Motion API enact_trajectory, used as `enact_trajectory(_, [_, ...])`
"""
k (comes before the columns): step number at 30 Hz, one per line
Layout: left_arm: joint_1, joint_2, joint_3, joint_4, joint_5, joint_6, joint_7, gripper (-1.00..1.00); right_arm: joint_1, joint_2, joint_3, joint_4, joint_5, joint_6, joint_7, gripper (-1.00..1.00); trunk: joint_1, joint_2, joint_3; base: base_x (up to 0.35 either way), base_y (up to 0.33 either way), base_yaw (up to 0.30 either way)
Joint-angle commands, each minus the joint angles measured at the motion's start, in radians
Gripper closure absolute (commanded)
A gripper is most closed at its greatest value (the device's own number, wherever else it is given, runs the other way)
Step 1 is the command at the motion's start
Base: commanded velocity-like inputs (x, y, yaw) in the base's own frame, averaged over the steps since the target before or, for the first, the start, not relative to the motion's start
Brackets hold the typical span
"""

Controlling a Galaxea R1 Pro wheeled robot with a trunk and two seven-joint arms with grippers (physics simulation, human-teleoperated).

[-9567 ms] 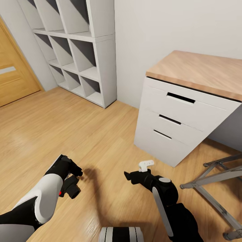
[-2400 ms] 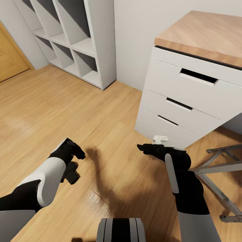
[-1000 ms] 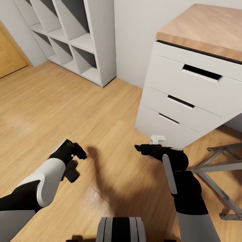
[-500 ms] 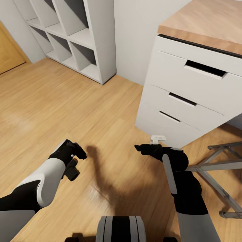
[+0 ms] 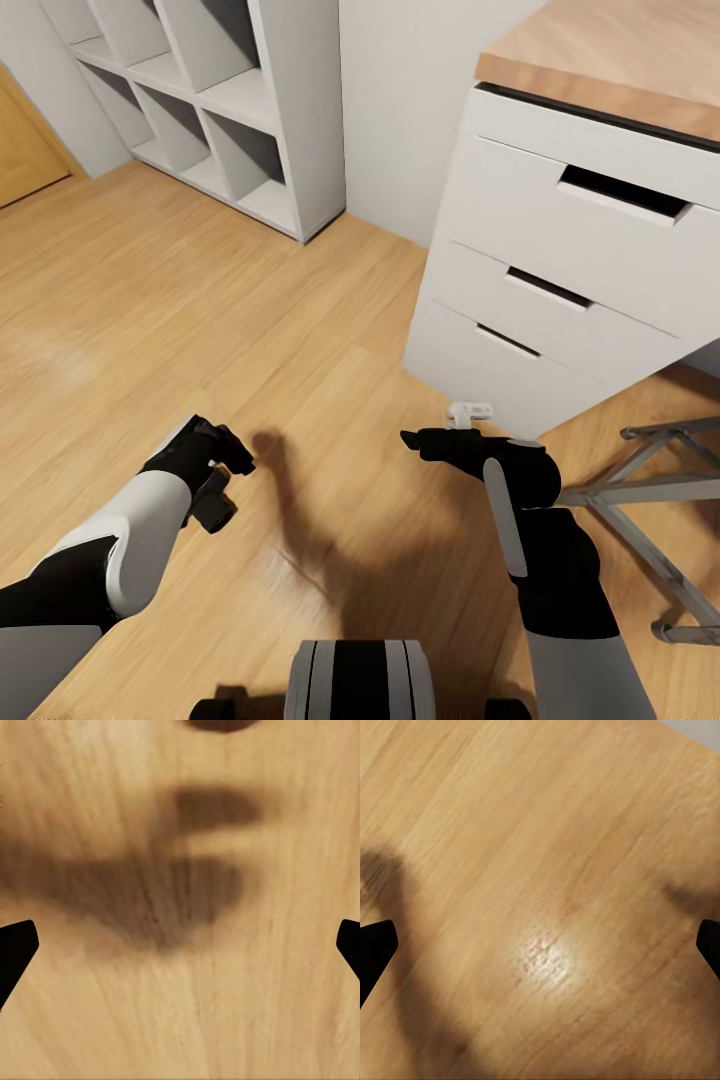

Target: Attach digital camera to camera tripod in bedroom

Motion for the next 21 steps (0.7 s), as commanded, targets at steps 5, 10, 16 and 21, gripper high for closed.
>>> enact_trajectory(5, [0.000, 0.001, 0.002, -0.001, 0.007, -0.006, 0.003, -1.00, -0.001, -0.001, -0.001, -0.001, -0.005, 0.004, -0.001, -1.00, 0.000, 0.000, -0.008, 0.000, 0.000, 0.000])
enact_trajectory(10, [0.000, 0.001, 0.002, -0.001, 0.008, -0.006, 0.004, -1.00, -0.001, -0.001, -0.001, -0.001, -0.005, 0.004, -0.001, -1.00, 0.000, 0.000, -0.016, 0.000, 0.000, 0.000])
enact_trajectory(16, [0.000, 0.001, 0.002, -0.001, 0.008, -0.006, 0.005, -1.00, -0.001, -0.001, -0.001, -0.001, -0.005, 0.003, -0.001, -1.00, 0.000, 0.000, -0.025, 0.000, 0.000, 0.000])
enact_trajectory(21, [0.000, 0.001, 0.002, -0.001, 0.008, -0.006, 0.005, -1.00, -0.001, -0.001, -0.001, -0.001, -0.005, 0.003, -0.002, -1.00, 0.000, 0.000, -0.033, 0.000, 0.000, 0.000])
